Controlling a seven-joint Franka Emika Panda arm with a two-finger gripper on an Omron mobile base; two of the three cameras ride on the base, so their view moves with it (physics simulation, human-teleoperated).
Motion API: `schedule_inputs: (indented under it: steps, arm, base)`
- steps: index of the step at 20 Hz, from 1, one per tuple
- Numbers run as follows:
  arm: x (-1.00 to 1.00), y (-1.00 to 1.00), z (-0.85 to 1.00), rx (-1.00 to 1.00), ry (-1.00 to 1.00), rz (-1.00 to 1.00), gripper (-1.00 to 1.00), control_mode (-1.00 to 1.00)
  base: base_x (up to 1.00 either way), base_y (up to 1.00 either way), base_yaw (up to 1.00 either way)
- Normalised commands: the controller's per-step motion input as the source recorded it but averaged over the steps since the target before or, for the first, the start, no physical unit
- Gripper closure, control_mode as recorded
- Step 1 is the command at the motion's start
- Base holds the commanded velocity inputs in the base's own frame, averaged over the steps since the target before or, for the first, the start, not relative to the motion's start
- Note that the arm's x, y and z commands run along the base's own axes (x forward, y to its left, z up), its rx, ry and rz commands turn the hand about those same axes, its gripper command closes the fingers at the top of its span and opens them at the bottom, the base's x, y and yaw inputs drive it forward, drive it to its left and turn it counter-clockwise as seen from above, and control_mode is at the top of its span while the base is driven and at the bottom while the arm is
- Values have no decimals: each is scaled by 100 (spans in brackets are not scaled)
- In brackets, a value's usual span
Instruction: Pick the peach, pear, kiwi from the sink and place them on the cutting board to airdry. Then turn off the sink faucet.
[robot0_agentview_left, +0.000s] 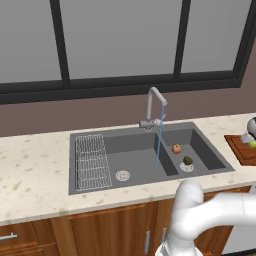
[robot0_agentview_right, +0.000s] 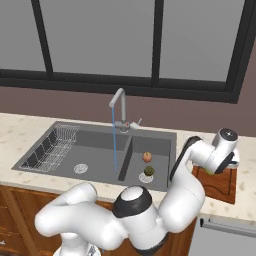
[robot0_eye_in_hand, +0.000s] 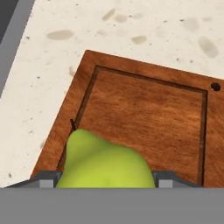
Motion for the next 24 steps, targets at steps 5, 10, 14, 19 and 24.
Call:
schedule_inputs:
  steps: [5, 10, 14, 19, 24]
  arm:
    - [10, -2, -23, 1, 5, -10, 100, -100]
    - [17, -1, -25, 1, 7, -4, 100, -100]
    - [16, -5, -26, 0, 6, -3, 100, -100]
    - [15, -19, -26, 1, 4, -1, 100, -100]
    - [1, -10, -27, 1, 2, 0, -100, -100]
  base:
    - [0, 0, 0]
    - [0, 0, 0]
    - [0, 0, 0]
    - [0, 0, 0]
    - [0, 0, 0]
